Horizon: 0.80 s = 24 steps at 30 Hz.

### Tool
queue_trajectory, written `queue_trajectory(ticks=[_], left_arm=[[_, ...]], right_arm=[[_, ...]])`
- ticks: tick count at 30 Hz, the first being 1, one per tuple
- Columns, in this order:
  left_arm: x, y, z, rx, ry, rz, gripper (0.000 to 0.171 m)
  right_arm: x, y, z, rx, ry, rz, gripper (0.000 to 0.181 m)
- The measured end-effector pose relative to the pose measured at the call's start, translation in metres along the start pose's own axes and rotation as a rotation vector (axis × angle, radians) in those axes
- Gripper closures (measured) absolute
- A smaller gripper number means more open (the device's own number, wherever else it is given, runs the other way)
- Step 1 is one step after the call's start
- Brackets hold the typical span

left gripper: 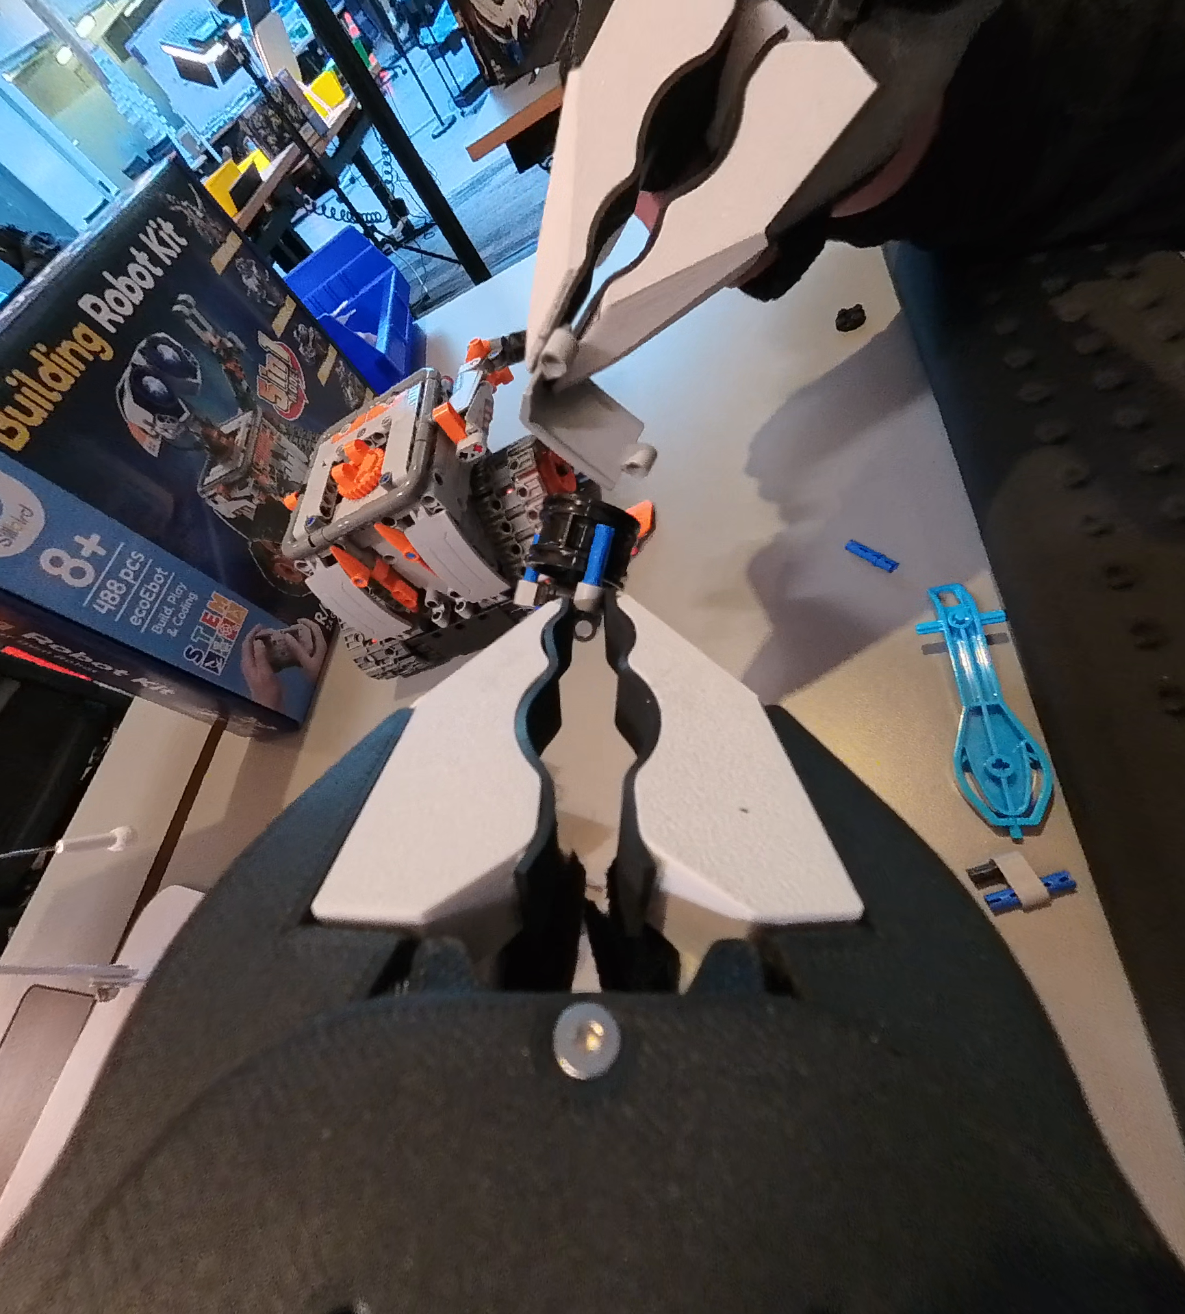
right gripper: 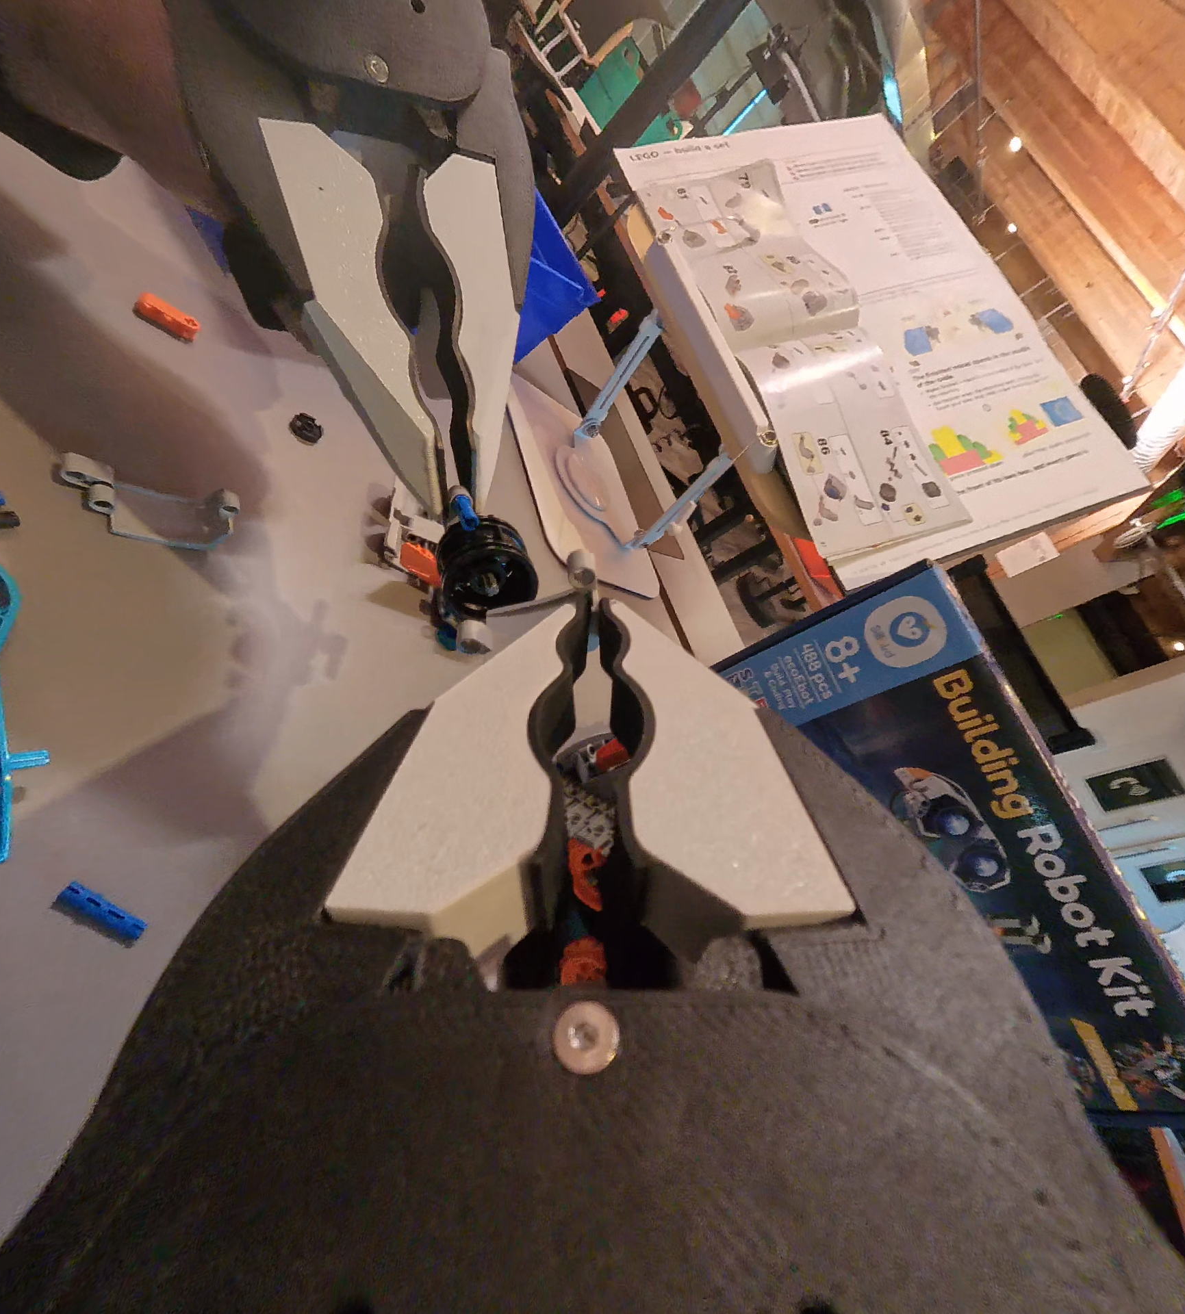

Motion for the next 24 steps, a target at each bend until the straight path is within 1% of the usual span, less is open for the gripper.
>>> queue_trajectory(ticks=[3,8,13,17,21,24], left_arm=[[-0.001,-0.001,0.000,0.019,-0.019,0.001,0.165],[-0.001,-0.002,-0.001,0.036,-0.031,0.003,0.165],[-0.003,-0.005,-0.001,0.028,-0.031,-0.018,0.165],[-0.005,-0.007,-0.001,0.015,-0.025,-0.041,0.165],[-0.004,-0.006,-0.002,0.037,-0.037,-0.023,0.165],[-0.003,-0.002,0.000,0.036,-0.044,-0.010,0.165]], right_arm=[[-0.001,0.001,-0.002,0.004,0.013,-0.004,0.181],[-0.001,0.004,-0.005,0.085,-0.014,-0.036,0.181],[-0.009,0.008,-0.019,0.328,-0.069,-0.211,0.181],[-0.014,0.009,-0.025,0.414,-0.099,-0.315,0.181],[-0.013,0.010,-0.021,0.429,-0.161,-0.341,0.181],[-0.008,0.015,-0.015,0.412,-0.199,-0.287,0.181]])
Point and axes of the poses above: each gripper's, where its closed fingertips meet, x out along the fingers, y out of its underside, z = x × y across the jaws, the point moved 7 cm from there along -x, back along the fingers, and after that the axes turned 8 degrees about -x, right-handed, at the moved point
